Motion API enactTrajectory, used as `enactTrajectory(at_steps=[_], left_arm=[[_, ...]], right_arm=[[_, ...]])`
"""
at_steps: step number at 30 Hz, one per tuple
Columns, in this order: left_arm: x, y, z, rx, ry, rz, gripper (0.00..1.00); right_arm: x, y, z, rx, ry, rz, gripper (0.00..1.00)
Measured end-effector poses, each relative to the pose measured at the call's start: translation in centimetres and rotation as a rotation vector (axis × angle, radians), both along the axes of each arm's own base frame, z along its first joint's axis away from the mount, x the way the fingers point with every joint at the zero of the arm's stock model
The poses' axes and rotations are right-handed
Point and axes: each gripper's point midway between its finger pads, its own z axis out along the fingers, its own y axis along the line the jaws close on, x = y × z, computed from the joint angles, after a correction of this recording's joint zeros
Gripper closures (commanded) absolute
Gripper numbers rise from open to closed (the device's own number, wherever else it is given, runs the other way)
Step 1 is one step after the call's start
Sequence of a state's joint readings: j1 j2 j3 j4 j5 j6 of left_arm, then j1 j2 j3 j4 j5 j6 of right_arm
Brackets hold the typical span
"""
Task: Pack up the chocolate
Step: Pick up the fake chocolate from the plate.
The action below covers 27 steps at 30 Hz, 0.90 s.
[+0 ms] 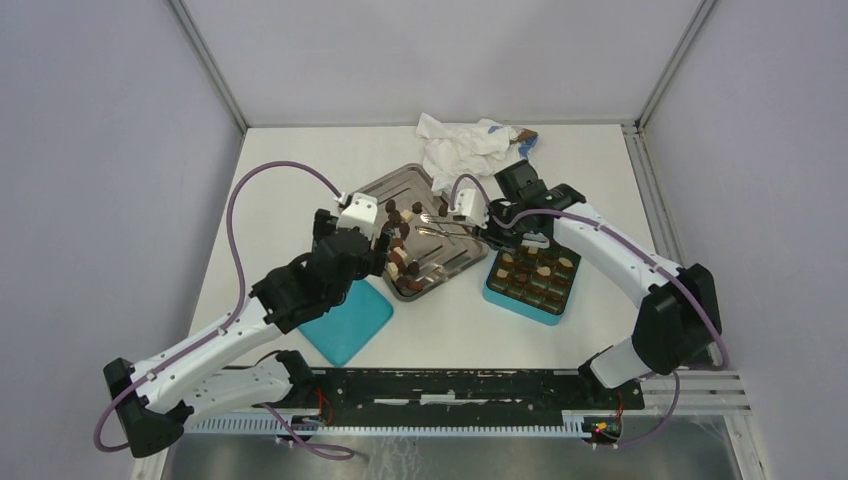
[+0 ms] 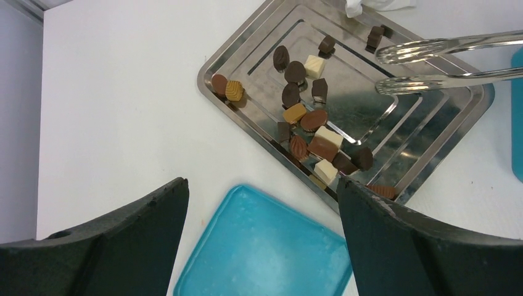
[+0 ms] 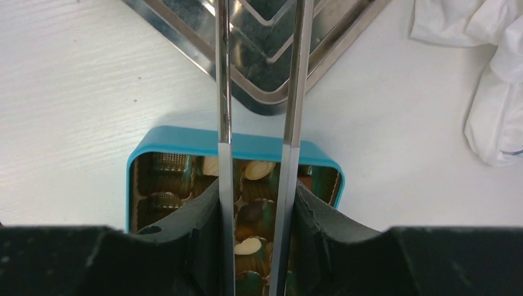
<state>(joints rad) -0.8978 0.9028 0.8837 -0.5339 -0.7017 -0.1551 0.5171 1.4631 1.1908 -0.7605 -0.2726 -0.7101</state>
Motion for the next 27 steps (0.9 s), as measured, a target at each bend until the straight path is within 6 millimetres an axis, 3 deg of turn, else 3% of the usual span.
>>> enactTrajectory(at_steps=[13,19,27], left_arm=[[0.1,1.0,1.0,-0.042,-0.031,0.025,0.05],[0.1,1.2,1.2,-0.056,-0.035,0.027,0.05],[0.2,1.4,1.1,-0.065,-0.032,0.028,0.05]], right_arm=[[4.2,4.5,-2.9,-0.131,0.027,0.002,0.57],[5.4,5.1,-3.7,-0.149,0.042,-0.006,0.56],[5.2,5.1,-5.1,-0.177,0.084,-0.008,0.53]])
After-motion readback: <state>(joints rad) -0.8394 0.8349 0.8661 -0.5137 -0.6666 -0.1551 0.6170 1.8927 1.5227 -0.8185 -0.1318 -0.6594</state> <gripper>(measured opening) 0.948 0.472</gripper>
